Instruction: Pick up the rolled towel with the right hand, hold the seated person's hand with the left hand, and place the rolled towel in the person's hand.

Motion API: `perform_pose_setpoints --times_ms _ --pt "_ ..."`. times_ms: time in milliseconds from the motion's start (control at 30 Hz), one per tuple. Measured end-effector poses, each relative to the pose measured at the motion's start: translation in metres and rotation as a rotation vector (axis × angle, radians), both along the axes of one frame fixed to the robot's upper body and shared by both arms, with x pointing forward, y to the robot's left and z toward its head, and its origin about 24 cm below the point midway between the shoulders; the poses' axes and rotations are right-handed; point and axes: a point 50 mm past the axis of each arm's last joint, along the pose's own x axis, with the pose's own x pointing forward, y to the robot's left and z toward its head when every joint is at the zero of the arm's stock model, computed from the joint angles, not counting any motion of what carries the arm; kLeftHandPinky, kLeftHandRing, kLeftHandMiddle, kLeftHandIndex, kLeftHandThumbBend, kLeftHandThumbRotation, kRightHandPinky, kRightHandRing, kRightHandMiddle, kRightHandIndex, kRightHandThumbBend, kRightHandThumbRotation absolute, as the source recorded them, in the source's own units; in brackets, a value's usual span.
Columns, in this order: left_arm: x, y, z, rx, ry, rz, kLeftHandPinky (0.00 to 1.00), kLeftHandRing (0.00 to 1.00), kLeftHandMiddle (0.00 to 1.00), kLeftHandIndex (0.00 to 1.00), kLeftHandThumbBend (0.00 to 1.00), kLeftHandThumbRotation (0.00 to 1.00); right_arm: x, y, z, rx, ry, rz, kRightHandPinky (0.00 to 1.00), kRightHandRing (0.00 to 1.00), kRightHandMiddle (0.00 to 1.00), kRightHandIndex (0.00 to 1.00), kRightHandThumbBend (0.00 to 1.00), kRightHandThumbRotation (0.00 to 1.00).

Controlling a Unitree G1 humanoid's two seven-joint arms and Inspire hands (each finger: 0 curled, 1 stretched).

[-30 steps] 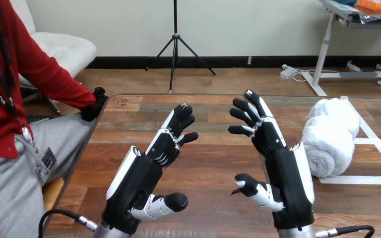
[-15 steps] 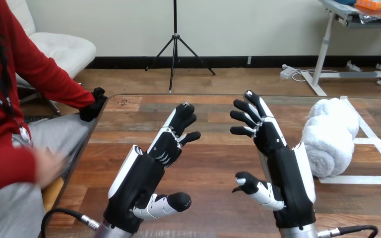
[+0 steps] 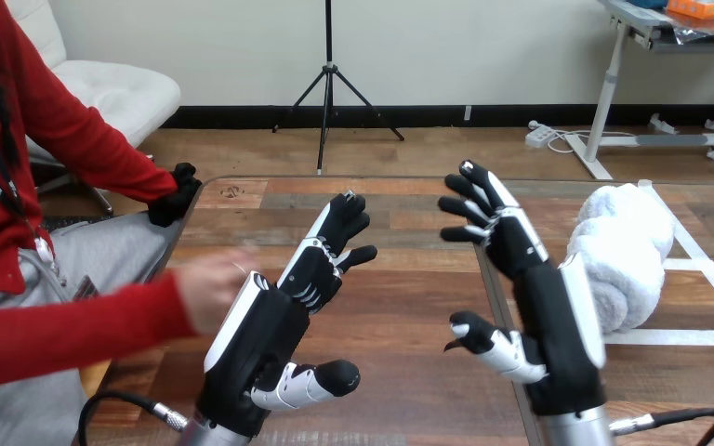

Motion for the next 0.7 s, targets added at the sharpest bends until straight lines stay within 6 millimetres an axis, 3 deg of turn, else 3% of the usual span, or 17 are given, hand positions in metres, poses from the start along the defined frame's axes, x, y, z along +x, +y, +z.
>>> perform_pose_setpoints --times_ms 700 --pt "0.000 0.002 0.001 0.007 -0.009 0.026 0.89 0.98 1.00 1.00 1.00 0.75 0.015 -0.032 0.020 -0.043 -0.014 -0.203 0.68 0.81 0.87 0.90 1.00 0.68"
